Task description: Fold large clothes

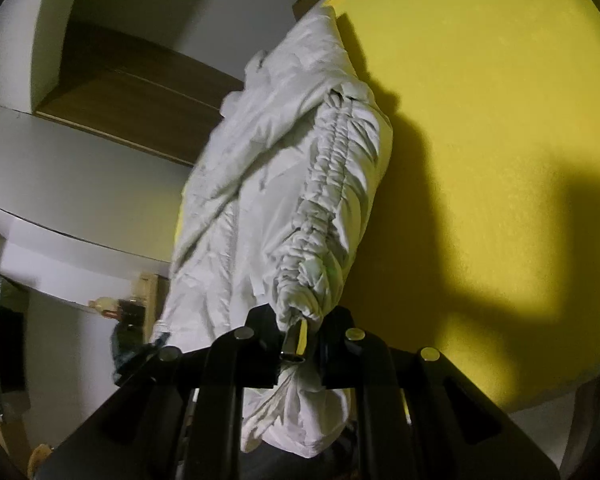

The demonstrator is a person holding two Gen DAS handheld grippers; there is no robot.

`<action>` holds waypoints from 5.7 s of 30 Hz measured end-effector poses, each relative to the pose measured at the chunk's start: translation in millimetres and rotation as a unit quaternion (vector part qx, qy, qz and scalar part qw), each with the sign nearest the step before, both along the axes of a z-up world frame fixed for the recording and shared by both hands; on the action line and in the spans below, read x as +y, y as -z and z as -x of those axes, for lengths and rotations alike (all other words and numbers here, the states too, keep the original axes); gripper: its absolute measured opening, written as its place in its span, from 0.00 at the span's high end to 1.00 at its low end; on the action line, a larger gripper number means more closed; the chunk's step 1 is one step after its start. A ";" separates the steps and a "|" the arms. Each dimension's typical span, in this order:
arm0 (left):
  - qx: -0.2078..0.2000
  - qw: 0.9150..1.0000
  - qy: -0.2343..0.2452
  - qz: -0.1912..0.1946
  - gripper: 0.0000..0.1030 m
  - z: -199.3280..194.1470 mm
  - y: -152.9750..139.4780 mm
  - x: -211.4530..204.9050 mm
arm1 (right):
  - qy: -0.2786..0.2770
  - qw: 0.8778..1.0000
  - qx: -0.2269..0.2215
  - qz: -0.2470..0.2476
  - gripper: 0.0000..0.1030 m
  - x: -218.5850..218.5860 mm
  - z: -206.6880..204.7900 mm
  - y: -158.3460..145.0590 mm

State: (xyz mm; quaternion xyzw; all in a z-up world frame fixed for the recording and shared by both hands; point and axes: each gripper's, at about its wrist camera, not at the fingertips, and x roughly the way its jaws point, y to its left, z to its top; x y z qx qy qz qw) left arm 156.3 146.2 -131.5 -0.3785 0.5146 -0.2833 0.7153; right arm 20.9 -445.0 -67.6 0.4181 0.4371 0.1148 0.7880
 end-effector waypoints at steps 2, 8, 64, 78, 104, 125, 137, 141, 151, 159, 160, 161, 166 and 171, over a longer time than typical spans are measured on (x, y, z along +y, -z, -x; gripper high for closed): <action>-0.003 1.000 0.003 0.015 0.90 2.9 -7.8 4.6 | -0.004 1.000 -0.008 -0.001 0.87 -0.1 0.2 -9.2; -0.042 0.998 -0.003 0.054 0.89 -12.1 -55.5 24.6 | -0.016 0.998 -0.053 -0.005 0.87 -4.8 -3.3 -50.9; 0.062 0.991 -0.061 0.098 0.00 -484.3 -32.2 -51.5 | 0.070 0.995 0.042 -0.063 0.31 -124.8 -425.0 -31.3; -0.155 0.915 -0.134 -0.348 0.01 -383.3 -143.8 -199.9 | 0.081 0.938 -0.093 0.323 0.46 35.2 -347.7 -215.1; -0.189 0.873 -0.152 -0.423 0.00 -405.9 -70.6 -201.9 | 0.055 0.883 -0.046 0.463 0.62 110.3 -331.5 -130.5; -0.094 0.900 -0.181 -0.386 0.00 -430.1 16.7 -137.7 | 0.065 0.890 0.022 0.450 0.50 46.5 -330.9 -52.2; -0.093 0.896 -0.178 -0.395 0.00 -437.0 16.0 -135.6 | 0.066 0.892 0.021 0.446 0.50 42.0 -338.4 -52.0; -0.091 0.893 -0.175 -0.405 0.00 -439.7 16.7 -138.3 | 0.068 0.891 0.022 0.449 0.50 32.7 -354.9 -50.3; -0.155 0.890 -0.154 -0.400 0.00 -404.6 -38.7 -153.8 | 0.083 0.932 -0.002 0.352 0.23 52.9 -339.1 -117.0; -0.140 0.865 -0.120 -0.466 0.00 -393.9 -11.2 -193.0 | -0.001 0.897 0.035 0.441 0.53 174.3 -365.6 -88.6; -0.140 0.872 -0.133 -0.450 0.00 -394.9 -5.4 -182.5 | -0.002 0.900 0.045 0.433 0.53 171.2 -370.2 -65.8; -0.142 0.873 -0.141 -0.445 0.00 -395.8 -2.2 -176.8 | 0.003 0.897 0.032 0.440 0.53 171.5 -370.6 -62.3; -0.160 0.858 -0.143 -0.467 0.00 -388.1 1.3 -184.3 | -0.009 0.878 0.044 0.476 0.51 182.0 -377.8 -68.0; -0.151 0.868 -0.129 -0.455 0.00 -393.4 2.6 -180.8 | -0.015 0.875 0.009 0.484 0.51 194.4 -352.8 -59.4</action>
